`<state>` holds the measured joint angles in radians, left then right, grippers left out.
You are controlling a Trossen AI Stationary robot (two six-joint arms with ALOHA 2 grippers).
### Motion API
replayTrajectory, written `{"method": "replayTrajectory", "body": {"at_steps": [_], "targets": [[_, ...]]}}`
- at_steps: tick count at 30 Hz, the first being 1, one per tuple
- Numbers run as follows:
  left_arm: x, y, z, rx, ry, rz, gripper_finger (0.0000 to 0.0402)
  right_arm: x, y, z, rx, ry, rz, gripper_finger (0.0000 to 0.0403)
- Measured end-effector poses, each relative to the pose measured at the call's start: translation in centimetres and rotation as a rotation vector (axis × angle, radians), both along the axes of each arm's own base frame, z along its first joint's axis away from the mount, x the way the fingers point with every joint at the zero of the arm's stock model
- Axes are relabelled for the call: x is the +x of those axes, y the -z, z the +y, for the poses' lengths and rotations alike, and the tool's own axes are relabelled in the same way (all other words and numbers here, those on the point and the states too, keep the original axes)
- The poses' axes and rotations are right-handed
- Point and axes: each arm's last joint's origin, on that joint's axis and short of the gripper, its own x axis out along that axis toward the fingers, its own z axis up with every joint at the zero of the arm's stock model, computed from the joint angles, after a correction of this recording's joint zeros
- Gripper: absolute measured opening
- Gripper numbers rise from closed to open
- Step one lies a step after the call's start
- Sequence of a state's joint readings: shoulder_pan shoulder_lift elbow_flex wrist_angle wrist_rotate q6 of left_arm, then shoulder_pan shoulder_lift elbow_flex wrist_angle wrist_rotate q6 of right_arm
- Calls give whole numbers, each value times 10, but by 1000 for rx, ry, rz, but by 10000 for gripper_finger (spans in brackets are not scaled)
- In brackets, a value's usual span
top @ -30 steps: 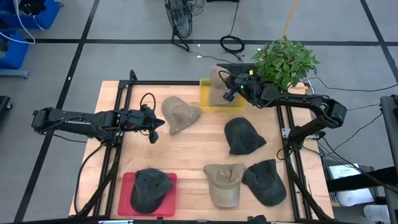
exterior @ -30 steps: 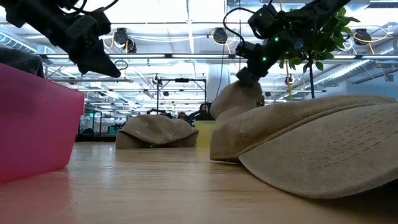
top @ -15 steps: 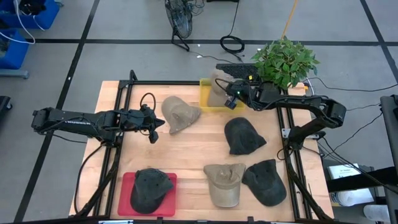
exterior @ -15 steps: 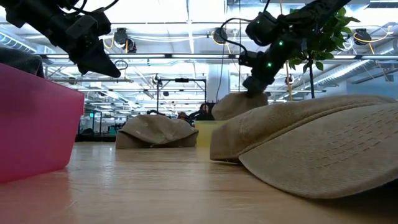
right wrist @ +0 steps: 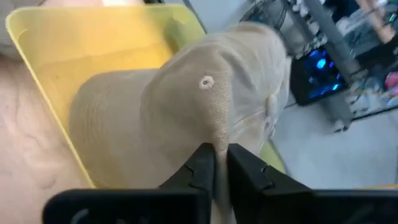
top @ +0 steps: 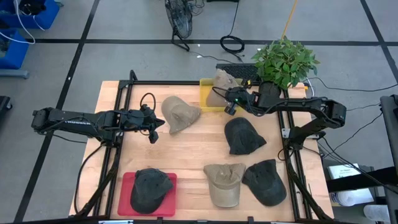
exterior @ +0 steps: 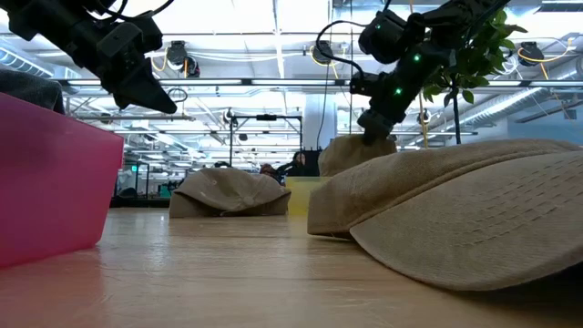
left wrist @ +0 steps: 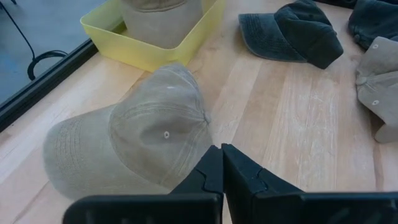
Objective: Pick & Place hat
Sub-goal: Put the brown cap into the yellow bin
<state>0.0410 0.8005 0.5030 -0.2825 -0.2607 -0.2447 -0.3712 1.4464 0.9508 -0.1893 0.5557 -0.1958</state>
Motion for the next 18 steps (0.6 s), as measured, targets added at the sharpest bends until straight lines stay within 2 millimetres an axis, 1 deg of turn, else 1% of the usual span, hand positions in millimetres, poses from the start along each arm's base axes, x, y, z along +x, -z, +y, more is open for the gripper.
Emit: {"method": "replayTrajectory", "body": {"at_steps": [3, 6, 8, 11, 14, 18], "targets": [[0, 0, 0, -2, -1, -1, 4, -1, 4, 2, 88, -31, -13, 61], [0, 0, 0, -2, -1, -1, 9, -3, 5, 3, 129, -24, -25, 93], [0, 0, 0, -7, 7, -1, 9, -6, 2, 5, 142, -8, -33, 117], [0, 0, -1, -20, 28, -1, 3, -12, -9, 7, 151, 21, -97, 154], [0, 0, -1, -26, 37, -1, 8, -21, -25, 10, 150, 44, -174, 186], [0, 0, -1, -23, 41, 0, 6, -34, -44, 19, 163, 66, -281, 209]]}}
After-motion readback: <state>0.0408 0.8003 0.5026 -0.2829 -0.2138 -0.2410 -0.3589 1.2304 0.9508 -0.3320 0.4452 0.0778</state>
